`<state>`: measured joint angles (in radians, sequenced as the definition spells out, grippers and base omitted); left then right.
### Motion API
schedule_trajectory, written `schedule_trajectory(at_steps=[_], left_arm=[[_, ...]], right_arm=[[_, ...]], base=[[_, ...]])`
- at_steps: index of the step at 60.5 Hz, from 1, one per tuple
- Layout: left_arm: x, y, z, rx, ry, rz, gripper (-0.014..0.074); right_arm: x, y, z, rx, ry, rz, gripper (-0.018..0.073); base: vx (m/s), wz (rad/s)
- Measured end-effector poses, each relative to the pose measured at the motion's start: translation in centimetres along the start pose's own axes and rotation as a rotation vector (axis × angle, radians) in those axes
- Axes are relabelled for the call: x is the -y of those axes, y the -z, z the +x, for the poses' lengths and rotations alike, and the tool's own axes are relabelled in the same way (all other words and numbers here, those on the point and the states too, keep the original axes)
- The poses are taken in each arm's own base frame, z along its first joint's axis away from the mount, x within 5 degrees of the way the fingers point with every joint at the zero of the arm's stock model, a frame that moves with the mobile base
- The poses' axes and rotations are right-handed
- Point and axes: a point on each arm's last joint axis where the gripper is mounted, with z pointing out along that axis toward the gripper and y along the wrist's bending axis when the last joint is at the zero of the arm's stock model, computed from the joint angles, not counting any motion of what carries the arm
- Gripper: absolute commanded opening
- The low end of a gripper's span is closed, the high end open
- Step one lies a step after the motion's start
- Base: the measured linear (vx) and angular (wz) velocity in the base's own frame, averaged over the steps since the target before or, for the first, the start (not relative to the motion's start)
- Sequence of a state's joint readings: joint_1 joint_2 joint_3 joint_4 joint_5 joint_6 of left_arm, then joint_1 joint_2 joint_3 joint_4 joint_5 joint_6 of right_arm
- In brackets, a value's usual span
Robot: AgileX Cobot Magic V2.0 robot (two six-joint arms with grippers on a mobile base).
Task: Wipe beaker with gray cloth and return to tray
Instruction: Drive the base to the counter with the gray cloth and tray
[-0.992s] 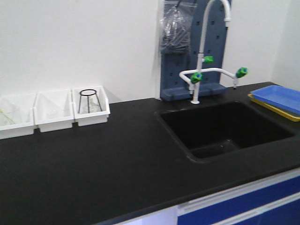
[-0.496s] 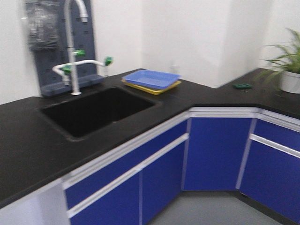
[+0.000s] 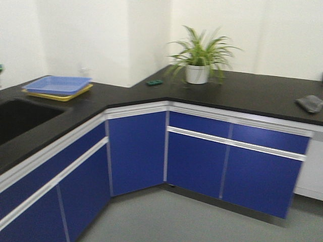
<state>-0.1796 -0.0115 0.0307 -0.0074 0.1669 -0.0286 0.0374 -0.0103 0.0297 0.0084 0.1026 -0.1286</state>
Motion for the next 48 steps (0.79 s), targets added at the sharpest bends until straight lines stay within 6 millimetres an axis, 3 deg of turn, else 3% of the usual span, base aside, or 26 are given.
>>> schedule_trajectory(at_steps=[22, 48], left_arm=[[0.0, 0.0, 0.0, 0.0, 0.0, 0.0, -0.0006], [0.0, 0.0, 0.0, 0.0, 0.0, 0.0, -0.0006]], right_arm=[[0.0, 0.0, 0.0, 0.0, 0.0, 0.0, -0.0005], [0.0, 0.0, 0.0, 0.0, 0.0, 0.0, -0.0005]], base=[[0.03, -0.63], [0.25, -0.79]])
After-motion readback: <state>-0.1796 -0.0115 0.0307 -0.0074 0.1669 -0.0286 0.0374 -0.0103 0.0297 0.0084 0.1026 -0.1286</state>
